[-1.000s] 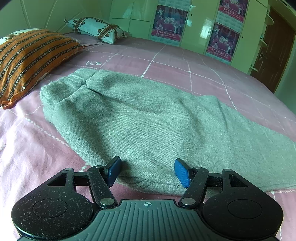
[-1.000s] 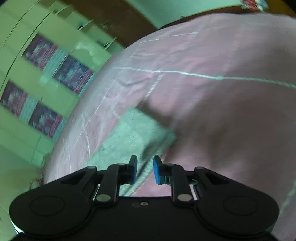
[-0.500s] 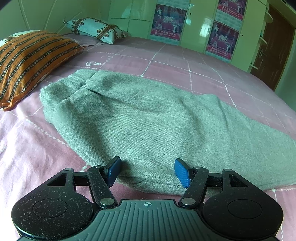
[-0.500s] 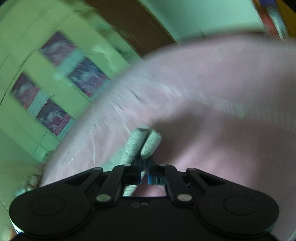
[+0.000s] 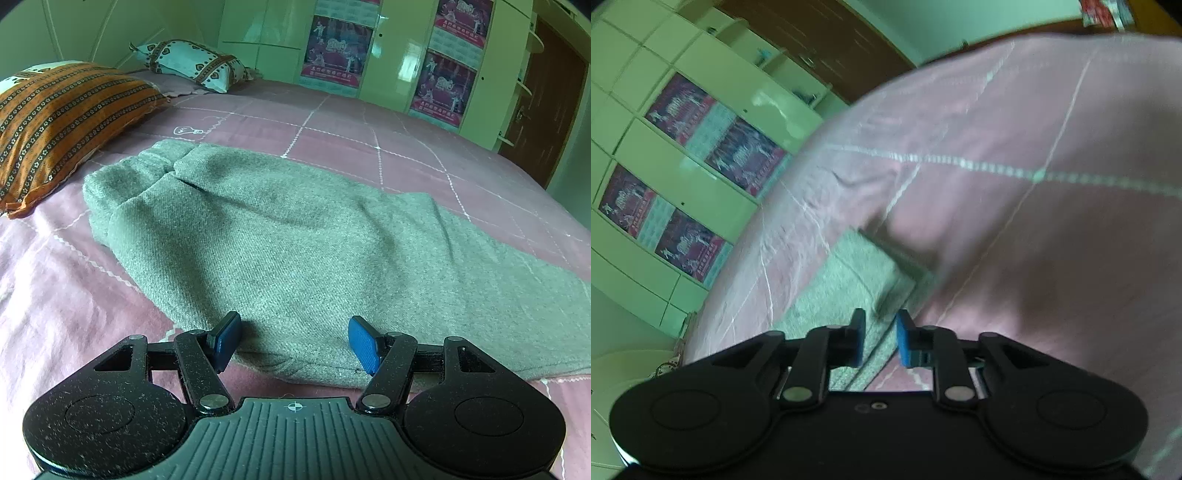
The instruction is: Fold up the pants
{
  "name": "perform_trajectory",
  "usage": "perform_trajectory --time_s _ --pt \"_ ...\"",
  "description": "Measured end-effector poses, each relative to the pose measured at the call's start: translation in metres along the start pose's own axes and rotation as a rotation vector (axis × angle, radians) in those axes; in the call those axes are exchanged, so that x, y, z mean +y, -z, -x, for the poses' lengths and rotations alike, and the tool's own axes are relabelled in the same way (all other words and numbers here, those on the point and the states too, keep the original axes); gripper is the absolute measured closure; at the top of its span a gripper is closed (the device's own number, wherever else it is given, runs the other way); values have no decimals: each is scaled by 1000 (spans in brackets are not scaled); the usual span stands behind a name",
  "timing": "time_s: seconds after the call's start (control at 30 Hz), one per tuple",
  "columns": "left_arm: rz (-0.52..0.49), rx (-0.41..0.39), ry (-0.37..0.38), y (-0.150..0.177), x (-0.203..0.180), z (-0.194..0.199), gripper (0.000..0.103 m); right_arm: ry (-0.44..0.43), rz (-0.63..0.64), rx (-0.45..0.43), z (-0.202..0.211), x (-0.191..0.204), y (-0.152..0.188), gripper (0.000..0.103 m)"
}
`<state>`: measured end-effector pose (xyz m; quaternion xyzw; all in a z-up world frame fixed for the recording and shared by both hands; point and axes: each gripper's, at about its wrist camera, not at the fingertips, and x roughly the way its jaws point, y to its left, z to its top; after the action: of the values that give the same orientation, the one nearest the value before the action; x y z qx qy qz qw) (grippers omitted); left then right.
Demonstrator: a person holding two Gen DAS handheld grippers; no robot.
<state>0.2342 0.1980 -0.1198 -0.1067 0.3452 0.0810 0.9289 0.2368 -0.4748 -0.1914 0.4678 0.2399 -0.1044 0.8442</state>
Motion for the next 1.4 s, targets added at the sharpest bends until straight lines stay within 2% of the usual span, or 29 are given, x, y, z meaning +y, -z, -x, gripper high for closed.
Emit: perform_trajectory --time_s 0.07,0.1,0.2,0.23,0.3,0.37,0.43,0.5,0.53,0.63,0.77,0.83,0.93,1.03,1.07,1.13,1.17,1.2,1.23,1.33,1.4 --pt "-1 -1 2 0 1 0 39 5 21 -4 -5 3 -1 102" --pt "-1 0 4 0 1 0 39 23 54 -1 -6 8 -2 103" --pt "-7 2 5 0 1 -1 38 -3 132 -86 16 19 2 103" --pt "-11 3 5 0 0 -1 38 13 139 -88 17 17 3 103" --pt "-19 7 5 -1 0 -2 38 77 74 -9 0 -1 5 103" --pt "-28 16 6 -4 0 -1 38 56 56 -24 2 -4 7 103" --pt "-20 8 -7 -13 -1 9 38 70 111 -69 17 10 10 96" --pt "-28 -49 -22 -23 -4 18 38 85 201 -156 36 27 11 94" --pt "-31 -63 -26 -30 -6 18 38 78 240 -158 38 35 11 94" --pt "-45 -86 -39 -57 -13 3 38 -19 355 -39 10 76 22 94" --pt "-100 -97 -163 -94 -14 -27 38 -161 556 138 -52 164 70 93" --pt "-80 -95 -148 -107 -3 -38 38 -237 652 240 -88 217 110 91" --pt "-145 -53 -113 -116 0 -63 38 -348 746 382 -133 287 175 91" --pt "-149 -17 -99 -117 9 -87 38 -424 831 518 -178 349 245 91" --pt "-149 -12 -104 -117 14 -95 39 -436 857 564 -191 365 267 91" --pt "-151 -26 -162 -115 27 -106 39 -437 906 619 -210 390 306 93" --pt "-117 -36 -132 -113 36 -109 39 -407 931 642 -226 401 320 93" --pt "-97 -41 -114 -113 42 -110 39 -359 947 641 -241 410 330 98" --pt "-97 -45 -109 -113 45 -111 39 -332 939 623 -254 413 333 103" --pt "-81 -64 -100 -112 50 -112 39 -335 874 601 -268 416 326 103" --pt "-87 -70 -109 -110 45 -108 38 -314 842 591 -256 416 308 100"
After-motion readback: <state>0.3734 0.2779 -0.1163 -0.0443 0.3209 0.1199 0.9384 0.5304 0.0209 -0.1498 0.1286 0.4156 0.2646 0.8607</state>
